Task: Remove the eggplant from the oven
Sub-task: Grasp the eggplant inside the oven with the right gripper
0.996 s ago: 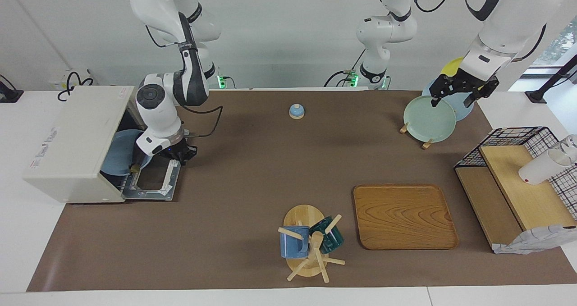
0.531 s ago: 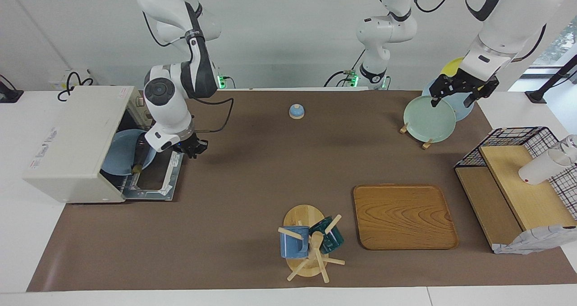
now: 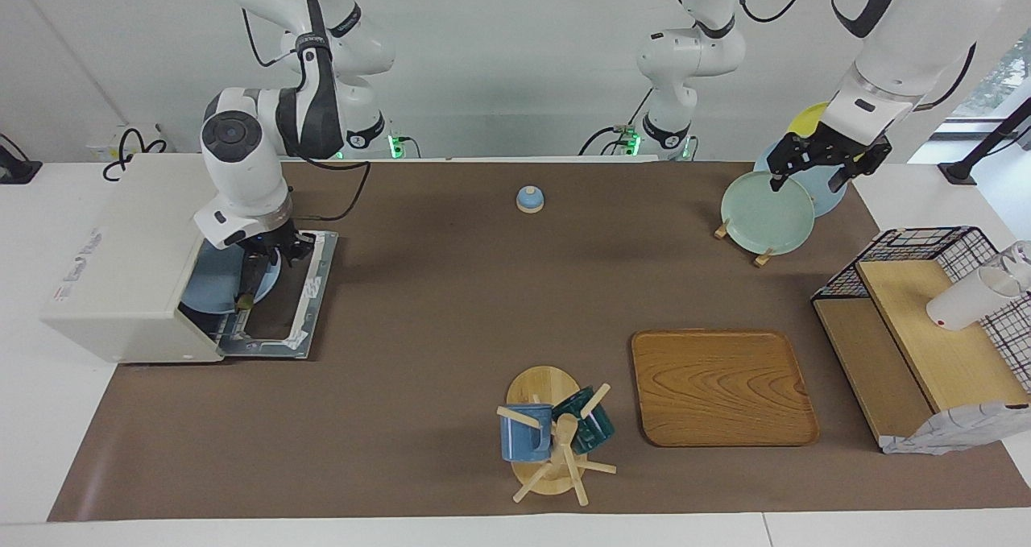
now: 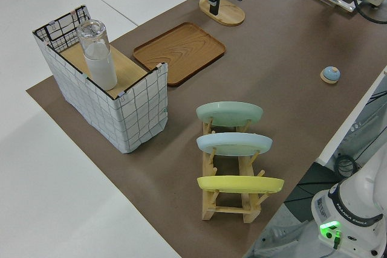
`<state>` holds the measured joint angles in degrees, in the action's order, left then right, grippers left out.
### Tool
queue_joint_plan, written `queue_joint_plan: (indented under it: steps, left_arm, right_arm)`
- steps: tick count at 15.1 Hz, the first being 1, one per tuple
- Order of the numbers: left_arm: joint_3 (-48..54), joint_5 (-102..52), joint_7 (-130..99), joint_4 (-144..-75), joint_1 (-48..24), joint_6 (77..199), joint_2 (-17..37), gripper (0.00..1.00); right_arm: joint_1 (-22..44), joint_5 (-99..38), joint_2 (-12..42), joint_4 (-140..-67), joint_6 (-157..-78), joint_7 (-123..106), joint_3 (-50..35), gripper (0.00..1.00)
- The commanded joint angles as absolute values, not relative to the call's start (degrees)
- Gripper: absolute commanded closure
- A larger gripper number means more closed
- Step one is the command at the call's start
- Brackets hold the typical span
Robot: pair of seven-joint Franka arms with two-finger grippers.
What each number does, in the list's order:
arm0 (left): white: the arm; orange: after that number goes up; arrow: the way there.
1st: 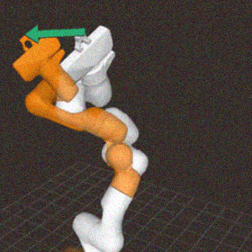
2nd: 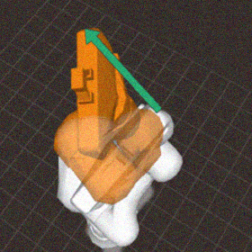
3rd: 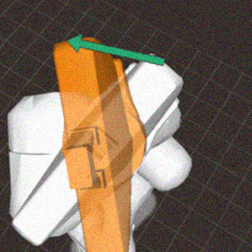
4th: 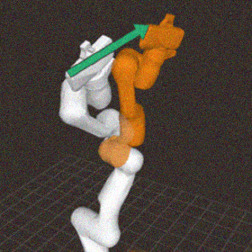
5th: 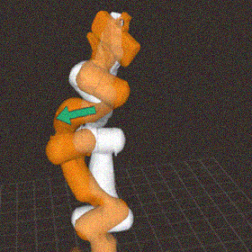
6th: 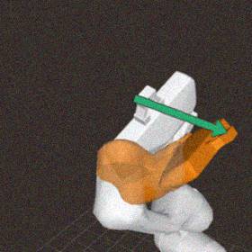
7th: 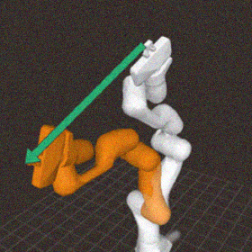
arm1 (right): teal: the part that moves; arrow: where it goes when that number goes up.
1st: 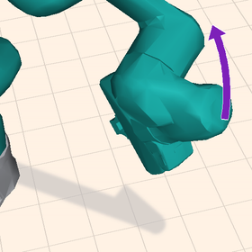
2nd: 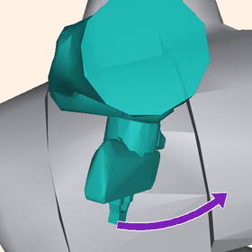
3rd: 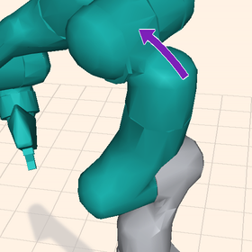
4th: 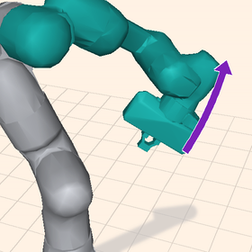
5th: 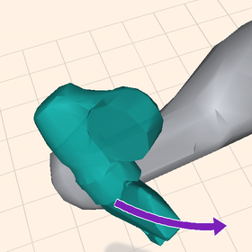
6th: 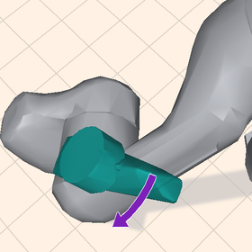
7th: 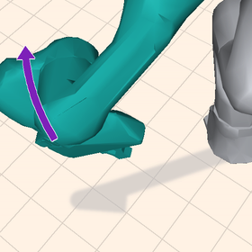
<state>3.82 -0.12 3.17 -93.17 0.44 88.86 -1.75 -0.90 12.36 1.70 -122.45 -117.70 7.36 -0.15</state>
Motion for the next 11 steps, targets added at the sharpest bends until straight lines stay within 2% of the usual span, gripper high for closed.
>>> queue_joint_plan:
  steps: [1,11]
  left_arm:
    - [4.13,1.14,2.73,-93.52,0.79,88.42,-2.64,0.00]
    - [4.13,1.05,2.73,-93.52,0.79,88.50,-2.64,0.00]
  right_arm:
    - [-2.11,13.01,-0.17,-125.24,-120.49,4.57,-0.62,0.71]
    - [-4.74,13.01,0.17,-127.00,-124.09,0.09,-0.62,0.71]
